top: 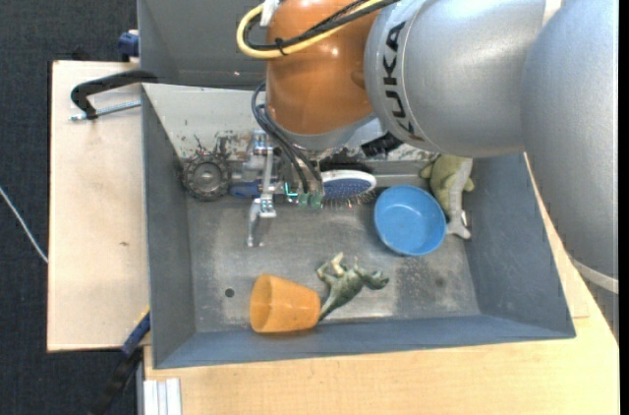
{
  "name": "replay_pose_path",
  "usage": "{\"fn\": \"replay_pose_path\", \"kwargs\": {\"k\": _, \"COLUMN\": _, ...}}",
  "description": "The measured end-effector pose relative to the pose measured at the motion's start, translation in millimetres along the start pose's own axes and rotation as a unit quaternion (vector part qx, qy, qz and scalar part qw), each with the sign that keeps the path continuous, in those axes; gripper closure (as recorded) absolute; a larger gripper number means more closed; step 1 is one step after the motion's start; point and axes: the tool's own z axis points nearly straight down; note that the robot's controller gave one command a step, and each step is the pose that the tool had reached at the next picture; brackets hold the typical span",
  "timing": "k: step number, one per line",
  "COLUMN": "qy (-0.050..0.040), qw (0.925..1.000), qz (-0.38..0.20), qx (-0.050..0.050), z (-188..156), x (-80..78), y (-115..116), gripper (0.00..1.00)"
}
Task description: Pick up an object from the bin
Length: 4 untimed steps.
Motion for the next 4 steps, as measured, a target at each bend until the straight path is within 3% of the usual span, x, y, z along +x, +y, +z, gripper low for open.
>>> {"fn": "replay_pose_path", "kwargs": {"k": 1, "qy": -0.0042, "qw": 1.0000, "qz": 0.001, "qx": -0.001, "z": -5, "x": -2.1, "y": -1, "gripper": 1.00}}
{"fn": "replay_pose_path", "kwargs": {"k": 2, "qy": -0.0035, "qw": 0.9981, "qz": -0.061, "qx": 0.001, "z": 12, "x": 0.6, "y": -21, "gripper": 1.00}}
{"fn": "replay_pose_path", "kwargs": {"k": 3, "qy": -0.0023, "qw": 0.9741, "qz": -0.226, "qx": 0.002, "z": 40, "x": 24.2, "y": -79, "gripper": 1.00}}
{"fn": "replay_pose_path", "kwargs": {"k": 4, "qy": -0.0038, "qw": 0.9740, "qz": -0.227, "qx": 0.000, "z": 39, "x": 23.7, "y": -77, "gripper": 0.00}}
